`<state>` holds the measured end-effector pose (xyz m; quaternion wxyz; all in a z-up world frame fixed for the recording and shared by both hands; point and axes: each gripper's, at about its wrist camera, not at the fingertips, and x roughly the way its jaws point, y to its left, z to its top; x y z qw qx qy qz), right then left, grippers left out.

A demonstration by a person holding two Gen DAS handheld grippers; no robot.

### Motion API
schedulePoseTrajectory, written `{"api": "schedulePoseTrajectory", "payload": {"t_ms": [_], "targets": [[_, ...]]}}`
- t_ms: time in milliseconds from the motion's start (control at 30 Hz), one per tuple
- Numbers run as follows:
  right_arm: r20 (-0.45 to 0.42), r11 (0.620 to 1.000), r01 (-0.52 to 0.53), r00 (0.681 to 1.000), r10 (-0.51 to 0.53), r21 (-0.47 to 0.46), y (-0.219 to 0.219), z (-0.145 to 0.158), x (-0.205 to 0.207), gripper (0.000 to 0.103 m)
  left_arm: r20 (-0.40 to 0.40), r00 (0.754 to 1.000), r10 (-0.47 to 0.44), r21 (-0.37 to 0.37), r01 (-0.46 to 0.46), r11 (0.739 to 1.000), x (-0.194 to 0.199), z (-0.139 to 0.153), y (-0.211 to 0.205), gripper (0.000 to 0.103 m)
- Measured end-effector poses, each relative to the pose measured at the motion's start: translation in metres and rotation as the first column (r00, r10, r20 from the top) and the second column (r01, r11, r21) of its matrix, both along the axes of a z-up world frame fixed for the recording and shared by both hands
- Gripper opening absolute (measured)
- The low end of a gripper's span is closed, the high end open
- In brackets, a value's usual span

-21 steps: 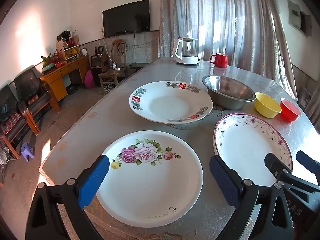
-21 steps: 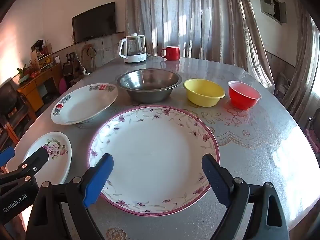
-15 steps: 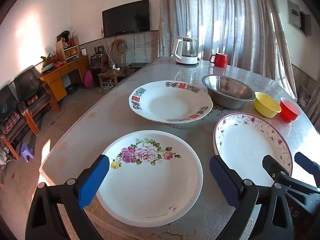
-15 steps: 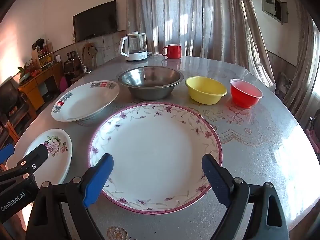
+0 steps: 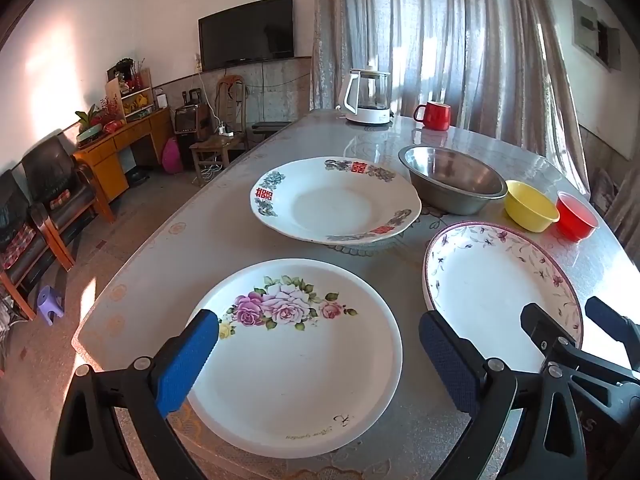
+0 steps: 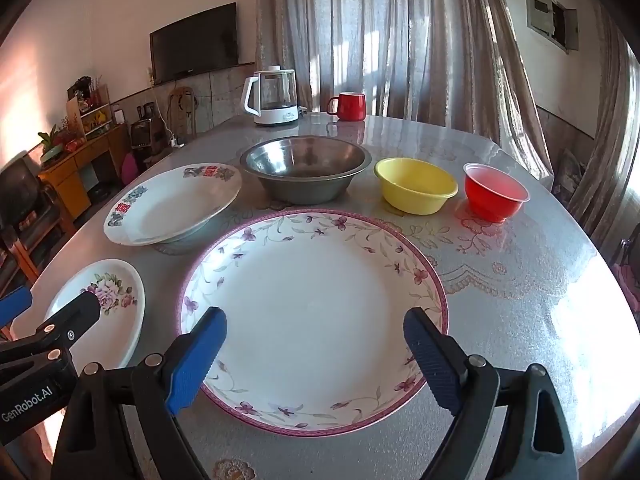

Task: Organize plates and bowls
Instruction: 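Move the left tool toward the purple-rimmed floral plate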

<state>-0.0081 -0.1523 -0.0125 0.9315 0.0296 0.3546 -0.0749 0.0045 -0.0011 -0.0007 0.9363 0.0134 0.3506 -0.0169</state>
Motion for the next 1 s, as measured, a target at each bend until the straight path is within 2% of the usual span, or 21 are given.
{"api": "schedulePoseTrajectory", "payload": {"t_ms": [1000], "targets": [[-0.001, 1.000, -0.001, 1.000, 0.001, 0.028, -0.0070, -0.0027, 0.0006, 0.092, -0.003, 1.000, -0.024, 0.017, 0.024, 1.000, 0.0003, -0.0043, -0.0071, 0.101]]}}
